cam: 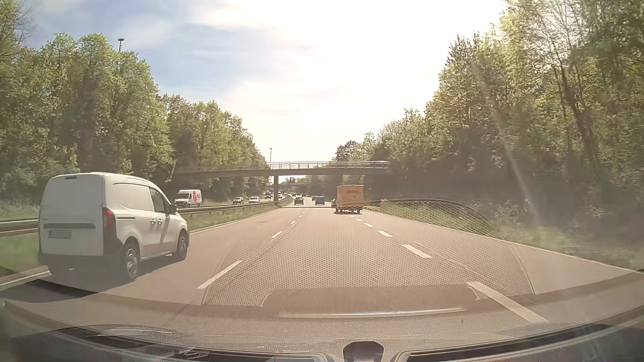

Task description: Follow the waypoints while adhering to traffic rules and regulations

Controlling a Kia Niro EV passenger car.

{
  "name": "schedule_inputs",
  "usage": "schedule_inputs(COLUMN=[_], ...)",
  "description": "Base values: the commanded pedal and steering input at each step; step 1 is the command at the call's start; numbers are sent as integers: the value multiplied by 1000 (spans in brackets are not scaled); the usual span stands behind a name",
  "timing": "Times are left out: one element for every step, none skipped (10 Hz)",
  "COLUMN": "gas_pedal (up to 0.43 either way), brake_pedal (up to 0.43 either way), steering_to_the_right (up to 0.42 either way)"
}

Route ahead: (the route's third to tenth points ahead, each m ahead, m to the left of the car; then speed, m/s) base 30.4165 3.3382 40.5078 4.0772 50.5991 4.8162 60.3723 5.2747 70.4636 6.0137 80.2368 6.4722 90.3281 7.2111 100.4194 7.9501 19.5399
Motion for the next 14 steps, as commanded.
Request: schedule_inputs(gas_pedal=[79,79,79,79,79,79,79,79,79,79,79,79,79,79], brake_pedal=[0,0,0,0,0,0,0,0,0,0,0,0,0,0], steering_to_the_right=[-2,-2,-3,-3,-3,-3,-3,-3,-2,-2,-2,-2,-2,-2])
